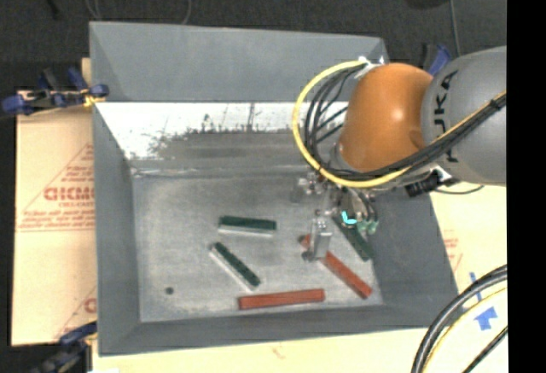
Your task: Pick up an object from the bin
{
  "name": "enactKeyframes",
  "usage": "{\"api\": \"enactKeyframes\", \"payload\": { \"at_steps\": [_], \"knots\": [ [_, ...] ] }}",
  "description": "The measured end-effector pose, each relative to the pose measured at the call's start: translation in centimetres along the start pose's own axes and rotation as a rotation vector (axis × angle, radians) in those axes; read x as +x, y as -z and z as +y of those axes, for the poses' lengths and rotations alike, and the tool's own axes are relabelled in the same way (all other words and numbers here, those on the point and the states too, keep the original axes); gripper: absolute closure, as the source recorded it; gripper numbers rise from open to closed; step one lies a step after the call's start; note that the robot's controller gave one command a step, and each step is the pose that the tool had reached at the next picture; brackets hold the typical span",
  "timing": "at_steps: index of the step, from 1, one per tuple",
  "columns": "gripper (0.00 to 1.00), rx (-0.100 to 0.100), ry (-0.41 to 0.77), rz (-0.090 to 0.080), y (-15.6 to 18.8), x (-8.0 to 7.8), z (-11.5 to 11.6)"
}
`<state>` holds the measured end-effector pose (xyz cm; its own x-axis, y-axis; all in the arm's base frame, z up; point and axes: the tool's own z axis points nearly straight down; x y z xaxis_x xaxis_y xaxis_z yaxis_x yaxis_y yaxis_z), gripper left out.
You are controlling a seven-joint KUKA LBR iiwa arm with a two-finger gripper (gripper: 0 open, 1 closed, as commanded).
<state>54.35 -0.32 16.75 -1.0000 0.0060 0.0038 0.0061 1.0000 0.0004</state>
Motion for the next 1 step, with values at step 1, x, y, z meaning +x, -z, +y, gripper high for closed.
{"api": "enactKeyframes", "payload": {
  "at_steps": [1],
  "knots": [
    [0.0, 0.0, 0.0, -0.008, 0.38, -0.18, 0.0]
  ]
}}
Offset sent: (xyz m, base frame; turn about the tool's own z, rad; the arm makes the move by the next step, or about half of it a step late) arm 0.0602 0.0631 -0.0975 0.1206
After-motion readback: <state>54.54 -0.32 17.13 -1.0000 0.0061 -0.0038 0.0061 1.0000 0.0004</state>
